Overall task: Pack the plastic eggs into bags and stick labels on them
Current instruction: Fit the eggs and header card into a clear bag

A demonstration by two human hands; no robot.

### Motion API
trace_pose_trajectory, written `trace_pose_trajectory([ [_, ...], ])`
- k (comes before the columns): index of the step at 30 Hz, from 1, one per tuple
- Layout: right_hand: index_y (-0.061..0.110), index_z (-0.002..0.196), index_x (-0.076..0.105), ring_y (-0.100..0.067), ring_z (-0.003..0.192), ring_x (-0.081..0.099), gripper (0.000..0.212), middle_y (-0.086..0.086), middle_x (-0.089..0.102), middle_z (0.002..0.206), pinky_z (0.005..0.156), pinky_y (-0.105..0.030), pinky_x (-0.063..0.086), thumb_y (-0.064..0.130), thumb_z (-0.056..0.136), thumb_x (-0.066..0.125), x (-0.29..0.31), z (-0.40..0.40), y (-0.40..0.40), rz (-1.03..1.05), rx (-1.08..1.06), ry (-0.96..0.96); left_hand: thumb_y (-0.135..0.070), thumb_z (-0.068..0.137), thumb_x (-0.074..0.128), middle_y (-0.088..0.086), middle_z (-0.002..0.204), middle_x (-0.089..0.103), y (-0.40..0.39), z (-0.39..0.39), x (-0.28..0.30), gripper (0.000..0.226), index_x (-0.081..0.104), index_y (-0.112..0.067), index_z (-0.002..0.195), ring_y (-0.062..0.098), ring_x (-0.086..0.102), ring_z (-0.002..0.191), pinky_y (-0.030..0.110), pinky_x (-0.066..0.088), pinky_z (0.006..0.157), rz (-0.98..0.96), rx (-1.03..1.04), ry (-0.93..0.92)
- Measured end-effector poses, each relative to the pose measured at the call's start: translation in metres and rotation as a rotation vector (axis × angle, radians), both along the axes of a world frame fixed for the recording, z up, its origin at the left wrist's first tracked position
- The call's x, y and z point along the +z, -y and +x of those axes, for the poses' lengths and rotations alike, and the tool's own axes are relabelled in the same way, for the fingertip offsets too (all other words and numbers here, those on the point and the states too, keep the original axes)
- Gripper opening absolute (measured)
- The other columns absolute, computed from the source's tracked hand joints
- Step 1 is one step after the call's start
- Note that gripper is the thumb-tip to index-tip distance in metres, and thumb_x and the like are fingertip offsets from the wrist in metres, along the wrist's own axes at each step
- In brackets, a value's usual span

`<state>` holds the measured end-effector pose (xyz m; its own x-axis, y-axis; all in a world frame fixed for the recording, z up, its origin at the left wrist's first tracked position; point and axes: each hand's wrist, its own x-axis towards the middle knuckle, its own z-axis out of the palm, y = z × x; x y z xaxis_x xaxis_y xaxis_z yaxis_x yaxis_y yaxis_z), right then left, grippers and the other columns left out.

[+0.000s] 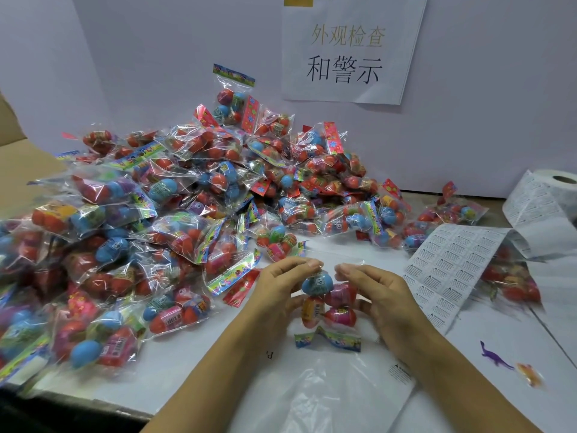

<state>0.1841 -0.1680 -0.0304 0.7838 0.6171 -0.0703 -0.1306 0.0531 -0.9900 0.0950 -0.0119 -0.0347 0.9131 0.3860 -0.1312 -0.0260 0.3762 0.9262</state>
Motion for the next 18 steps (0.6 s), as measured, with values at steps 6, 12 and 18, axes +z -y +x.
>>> trace_pose_trajectory([
  [6,0.02,0.089,0.081,-0.021,0.081,0.068,0.045,-0.006,0.076,0.088,0.083,-0.046,0.056,0.053,0.058,0.082,-0.0018,0.0033,0.0014,-0.058,-0.055,0.077,-0.035,0.082,0.079,0.001,0.091,0.076,0.0014,-0.0002,0.001,0.026,0.082,-0.015,0.099,0.022,0.073,0.092,0.037,0.057,0.073,0.018,0.034,-0.011],
  [12,0.018,0.091,0.083,-0.023,0.085,0.069,0.045,-0.007,0.078,0.09,0.08,-0.04,0.055,0.049,0.058,0.083,-0.0022,0.0066,0.0019,-0.043,-0.084,0.057,-0.03,0.088,0.071,0.004,0.092,0.078,-0.0004,0.002,0.001,0.02,0.083,-0.016,0.093,0.019,0.074,0.088,0.035,0.059,0.074,0.008,0.072,-0.023],
  [18,0.019,0.086,0.083,-0.011,0.079,0.07,0.039,-0.004,0.078,0.088,0.069,-0.027,0.051,0.044,0.057,0.082,0.0022,0.009,0.004,0.008,-0.153,0.016,-0.025,0.098,0.064,0.002,0.086,0.078,-0.0001,0.0043,0.002,0.025,0.084,-0.016,0.086,0.014,0.074,0.079,0.028,0.059,0.063,-0.027,0.095,-0.027],
])
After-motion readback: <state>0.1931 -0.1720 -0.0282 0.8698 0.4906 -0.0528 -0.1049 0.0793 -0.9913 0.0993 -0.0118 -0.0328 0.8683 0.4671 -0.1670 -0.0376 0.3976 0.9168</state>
